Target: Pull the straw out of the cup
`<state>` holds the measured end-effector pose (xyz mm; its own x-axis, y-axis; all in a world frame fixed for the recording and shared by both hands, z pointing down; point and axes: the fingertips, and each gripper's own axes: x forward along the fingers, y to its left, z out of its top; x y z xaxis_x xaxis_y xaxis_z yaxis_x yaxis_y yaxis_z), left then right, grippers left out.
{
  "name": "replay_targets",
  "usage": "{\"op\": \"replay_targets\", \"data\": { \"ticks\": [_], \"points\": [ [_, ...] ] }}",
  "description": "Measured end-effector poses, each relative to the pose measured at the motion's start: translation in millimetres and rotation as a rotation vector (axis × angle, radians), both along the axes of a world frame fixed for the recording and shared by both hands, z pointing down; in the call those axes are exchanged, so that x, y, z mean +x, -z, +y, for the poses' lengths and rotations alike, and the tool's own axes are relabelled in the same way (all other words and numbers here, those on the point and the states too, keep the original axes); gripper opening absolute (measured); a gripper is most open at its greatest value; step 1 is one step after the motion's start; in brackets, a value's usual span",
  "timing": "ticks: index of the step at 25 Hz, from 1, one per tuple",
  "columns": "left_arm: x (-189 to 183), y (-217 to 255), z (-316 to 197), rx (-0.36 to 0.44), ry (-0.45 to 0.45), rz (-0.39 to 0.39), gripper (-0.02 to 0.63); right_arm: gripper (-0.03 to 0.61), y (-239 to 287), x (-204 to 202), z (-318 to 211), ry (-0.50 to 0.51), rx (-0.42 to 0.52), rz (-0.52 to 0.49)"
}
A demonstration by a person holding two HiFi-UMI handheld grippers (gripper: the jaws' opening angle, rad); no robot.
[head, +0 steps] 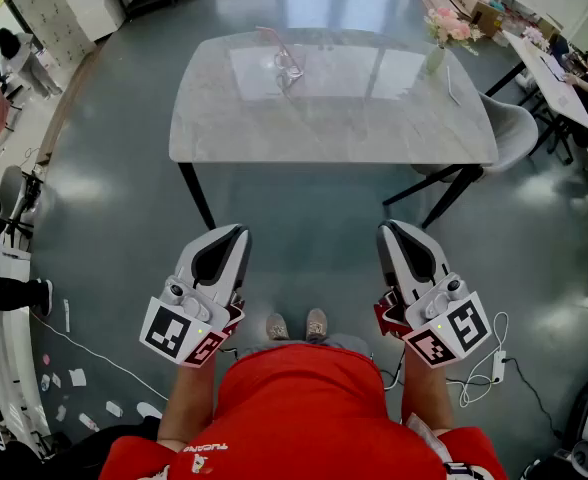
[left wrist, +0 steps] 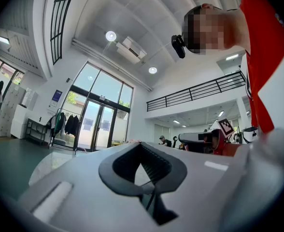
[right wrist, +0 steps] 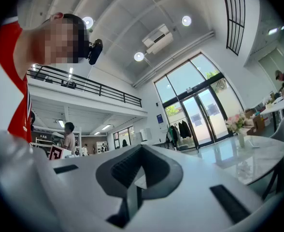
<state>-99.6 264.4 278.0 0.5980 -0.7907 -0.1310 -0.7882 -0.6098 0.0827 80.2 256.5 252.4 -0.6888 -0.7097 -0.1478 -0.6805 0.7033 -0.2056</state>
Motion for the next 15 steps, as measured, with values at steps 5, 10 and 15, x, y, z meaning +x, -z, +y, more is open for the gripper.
{"op": "replay_targets", "data": {
  "ticks": [5,10,15],
  "points": [
    [1.5,-0.4,-1.3,-0.001,0.006,-0.001,0.005,0.000,-3.5,2.9,-2.9,0.001,-0.006,-0.004],
    [1.4,-3.0,0.8,-0.003,0.023,-0.003,0.005,0.000,-6.4,1.4,-3.2,0.010,0.005,0.020],
    [-1.7,-1.9,2.1,-0.001,0.040,0.001,0.005,0.002,0.6,-2.5,-4.0,0.037,0.019,0.000]
  ]
}}
